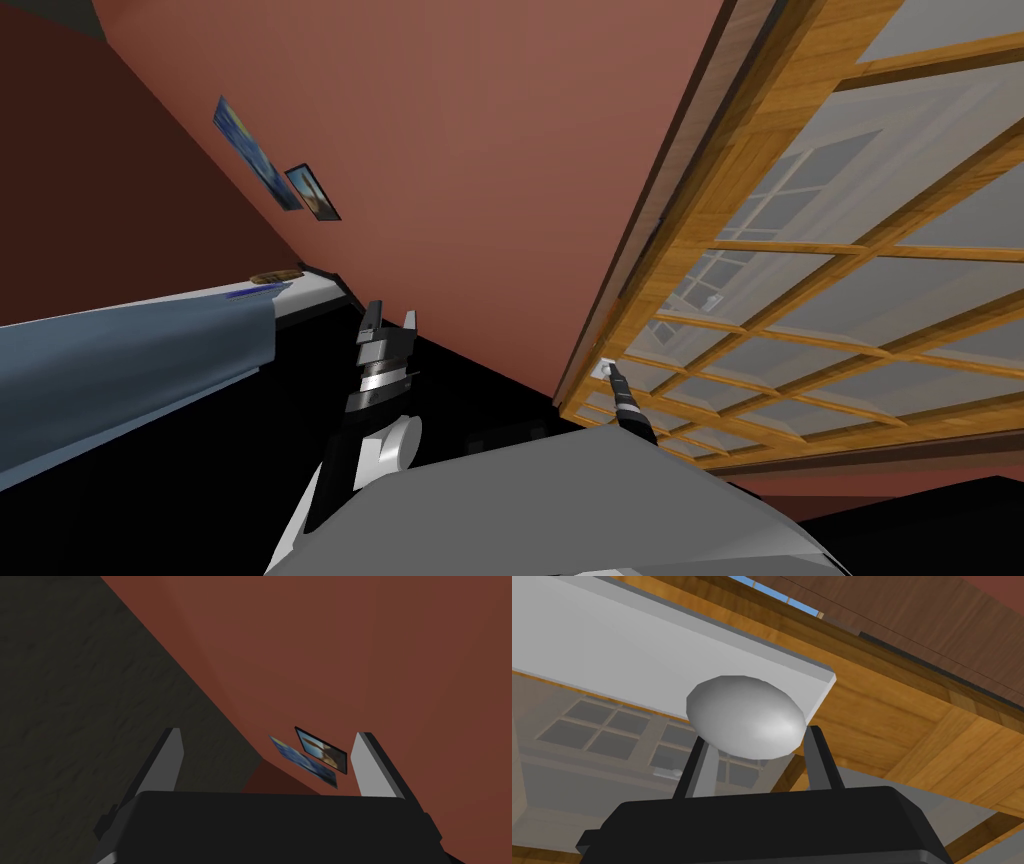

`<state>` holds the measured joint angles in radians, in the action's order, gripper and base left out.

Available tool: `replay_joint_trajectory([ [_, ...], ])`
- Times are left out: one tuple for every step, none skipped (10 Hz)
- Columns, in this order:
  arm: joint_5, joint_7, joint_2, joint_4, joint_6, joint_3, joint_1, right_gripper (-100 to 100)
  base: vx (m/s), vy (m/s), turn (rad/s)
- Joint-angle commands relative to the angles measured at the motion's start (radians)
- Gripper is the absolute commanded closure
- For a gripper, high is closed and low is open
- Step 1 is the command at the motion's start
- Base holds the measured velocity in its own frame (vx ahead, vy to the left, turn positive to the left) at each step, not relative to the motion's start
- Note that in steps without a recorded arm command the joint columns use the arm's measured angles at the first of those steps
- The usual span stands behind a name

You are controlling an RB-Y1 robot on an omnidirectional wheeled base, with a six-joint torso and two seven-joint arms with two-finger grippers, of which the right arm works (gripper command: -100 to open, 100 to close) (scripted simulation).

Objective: Pull the door open

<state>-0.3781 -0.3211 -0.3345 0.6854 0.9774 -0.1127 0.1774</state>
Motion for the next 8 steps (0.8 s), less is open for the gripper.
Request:
replay_joint_trajectory([
  [-0.012,0.050,0.006,-0.001,-0.003,0.008,-0.004,100,-0.042,-0.009,0.056],
  [-0.012,0.067,0.006,-0.001,-0.003,0.008,-0.004,100,-0.031,-0.009,0.037],
  [-0.020,0.101,0.006,-0.001,-0.005,0.010,-0.007,100,-0.033,-0.010,0.052],
  [-0.020,0.107,0.006,-0.001,-0.005,0.010,-0.007,100,-0.029,-0.009,0.031],
  [-0.029,0.146,0.007,-0.001,-0.006,0.013,-0.009,100,-0.036,-0.006,0.040],
  [-0.029,0.148,0.007,-0.001,-0.006,0.013,-0.009,100,-0.029,-0.007,0.023],
  [-0.038,0.188,0.007,-0.002,-0.008,0.015,-0.012,100,-0.026,-0.007,0.046],
  [-0.047,0.213,0.008,-0.002,-0.009,0.017,-0.014,100,-0.043,-0.011,0.066],
])
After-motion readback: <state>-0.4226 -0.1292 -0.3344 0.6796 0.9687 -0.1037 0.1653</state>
